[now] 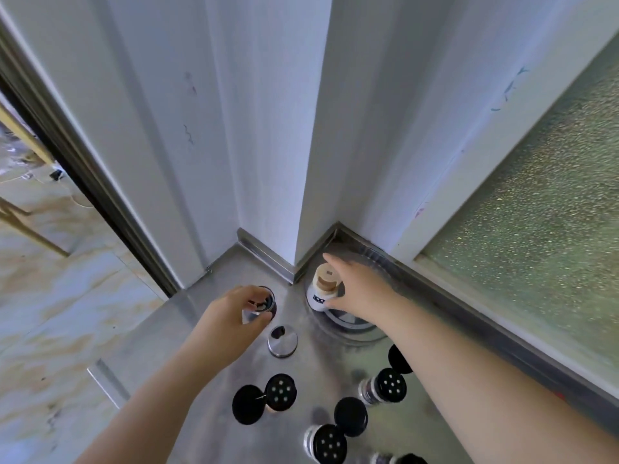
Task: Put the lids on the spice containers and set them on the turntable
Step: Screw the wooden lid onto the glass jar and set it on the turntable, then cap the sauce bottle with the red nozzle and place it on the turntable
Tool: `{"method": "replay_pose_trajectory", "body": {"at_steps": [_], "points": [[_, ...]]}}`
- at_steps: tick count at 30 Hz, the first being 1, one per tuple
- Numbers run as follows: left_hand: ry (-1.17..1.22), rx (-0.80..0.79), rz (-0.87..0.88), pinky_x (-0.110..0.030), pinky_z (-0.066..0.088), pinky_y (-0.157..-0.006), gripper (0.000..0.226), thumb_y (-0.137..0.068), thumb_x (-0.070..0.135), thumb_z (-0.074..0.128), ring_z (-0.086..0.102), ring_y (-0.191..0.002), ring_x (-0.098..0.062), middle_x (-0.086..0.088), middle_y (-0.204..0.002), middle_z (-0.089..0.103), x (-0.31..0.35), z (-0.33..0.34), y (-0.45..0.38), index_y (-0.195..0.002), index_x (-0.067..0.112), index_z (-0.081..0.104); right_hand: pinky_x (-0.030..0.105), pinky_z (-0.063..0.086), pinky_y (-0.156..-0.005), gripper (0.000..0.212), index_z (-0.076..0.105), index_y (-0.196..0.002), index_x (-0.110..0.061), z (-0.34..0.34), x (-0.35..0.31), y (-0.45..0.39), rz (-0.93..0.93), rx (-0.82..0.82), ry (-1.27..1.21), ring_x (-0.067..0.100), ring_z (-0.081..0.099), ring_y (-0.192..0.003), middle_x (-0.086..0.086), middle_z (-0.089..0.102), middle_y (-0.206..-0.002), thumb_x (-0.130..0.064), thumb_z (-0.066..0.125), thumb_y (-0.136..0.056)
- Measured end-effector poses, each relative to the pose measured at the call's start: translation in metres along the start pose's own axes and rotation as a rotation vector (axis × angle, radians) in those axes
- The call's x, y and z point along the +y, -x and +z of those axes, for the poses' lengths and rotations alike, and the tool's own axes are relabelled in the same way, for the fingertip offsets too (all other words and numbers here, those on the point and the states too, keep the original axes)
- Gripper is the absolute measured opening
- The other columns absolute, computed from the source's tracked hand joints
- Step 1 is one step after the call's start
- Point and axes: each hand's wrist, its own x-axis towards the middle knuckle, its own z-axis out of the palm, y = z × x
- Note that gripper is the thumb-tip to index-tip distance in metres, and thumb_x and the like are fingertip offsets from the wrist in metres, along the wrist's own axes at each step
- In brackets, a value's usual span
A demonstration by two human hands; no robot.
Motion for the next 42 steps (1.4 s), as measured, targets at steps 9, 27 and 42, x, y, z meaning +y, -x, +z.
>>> {"method": "replay_pose_trajectory", "body": {"at_steps": [9,27,42], "points": [[0.045,0.003,0.170,-0.006,0.038,-0.076,0.027,-0.083,0.022,0.062,0.056,-0.089,0.005,0.020,-0.095,0.058,0.050,0.019,0.003,-0.109,0.030,0.060,0.027,0.038,-0.102,0.065,0.039,-0.139,-0.024,-0.038,0.018,0.075,0.005,0.100,-0.019,0.014,0.048,-0.123,-0.002,0.049,-0.138,-0.031,0.069,-0.081],[0.009,-0.111,0.460,-0.021,0.042,-0.078,0.033,-0.080,0.022,0.065,0.055,-0.084,-0.005,0.011,-0.099,0.057,0.224,0.186,0.092,-0.112,0.020,0.059,0.028,0.033,-0.103,0.081,0.023,-0.146,-0.027,-0.040,0.197,0.298,0.344,0.191,-0.077,0.019,0.043,-0.127,0.003,0.040,-0.144,-0.033,0.070,-0.080],[-0.018,-0.124,0.336,-0.021,0.043,-0.082,0.034,-0.081,0.021,0.064,0.056,-0.090,0.001,0.017,-0.100,0.060,0.192,0.168,0.086,-0.113,0.029,0.056,0.029,0.048,-0.078,0.024,0.063,-0.104,-0.006,-0.033,0.240,0.261,0.564,-0.202,0.203,0.025,0.064,-0.088,0.011,0.068,-0.110,-0.022,0.062,-0.086]]}}
